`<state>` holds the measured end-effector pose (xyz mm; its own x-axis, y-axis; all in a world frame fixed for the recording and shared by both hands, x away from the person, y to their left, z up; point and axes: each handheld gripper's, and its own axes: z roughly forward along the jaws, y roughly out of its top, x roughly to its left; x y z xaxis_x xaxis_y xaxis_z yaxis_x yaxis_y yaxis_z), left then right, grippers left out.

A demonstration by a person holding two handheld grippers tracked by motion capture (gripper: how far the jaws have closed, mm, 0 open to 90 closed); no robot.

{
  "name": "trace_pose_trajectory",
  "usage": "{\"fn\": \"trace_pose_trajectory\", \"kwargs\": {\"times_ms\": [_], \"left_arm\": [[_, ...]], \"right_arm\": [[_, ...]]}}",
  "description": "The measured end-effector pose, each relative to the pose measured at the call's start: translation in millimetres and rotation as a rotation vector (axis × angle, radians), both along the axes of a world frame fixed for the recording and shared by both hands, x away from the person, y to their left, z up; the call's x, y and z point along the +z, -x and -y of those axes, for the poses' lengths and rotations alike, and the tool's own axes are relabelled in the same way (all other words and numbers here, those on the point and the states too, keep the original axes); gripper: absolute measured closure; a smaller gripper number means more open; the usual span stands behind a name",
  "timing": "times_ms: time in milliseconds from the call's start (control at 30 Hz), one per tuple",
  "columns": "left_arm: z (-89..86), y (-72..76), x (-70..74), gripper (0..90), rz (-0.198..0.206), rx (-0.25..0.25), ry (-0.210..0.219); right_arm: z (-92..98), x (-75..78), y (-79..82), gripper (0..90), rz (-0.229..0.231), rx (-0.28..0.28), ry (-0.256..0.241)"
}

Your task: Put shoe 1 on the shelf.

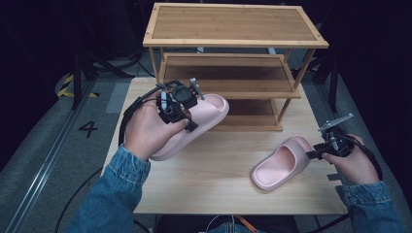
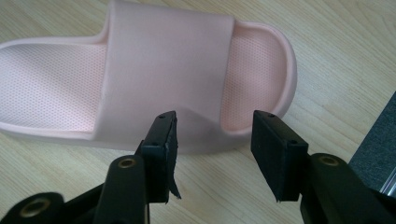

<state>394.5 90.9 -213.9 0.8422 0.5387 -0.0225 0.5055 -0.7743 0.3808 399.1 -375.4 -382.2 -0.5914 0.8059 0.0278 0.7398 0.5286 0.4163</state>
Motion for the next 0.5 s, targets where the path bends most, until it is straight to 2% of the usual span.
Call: {"fn": "trace_pose_trajectory", "kwargs": {"times_ms": [233, 400, 500], "left_arm": [[6.3, -20.1, 18.5, 84.3, 0.039, -0.009, 0.013], [13.4, -34.9, 22.9, 84.4, 0.086, 0.003, 0.004], [18.0, -45.5, 22.5, 84.4, 0.088, 0.012, 0.009]], "right_arm": [[4.1, 0.4, 3.5, 52.0, 0.001, -0.012, -0.006], [6.7, -1.1, 7.9, 52.1, -0.001, -0.019, -0.007], [10.8, 0.0, 11.2, 52.1, 0.004, -0.027, -0.004]]}}
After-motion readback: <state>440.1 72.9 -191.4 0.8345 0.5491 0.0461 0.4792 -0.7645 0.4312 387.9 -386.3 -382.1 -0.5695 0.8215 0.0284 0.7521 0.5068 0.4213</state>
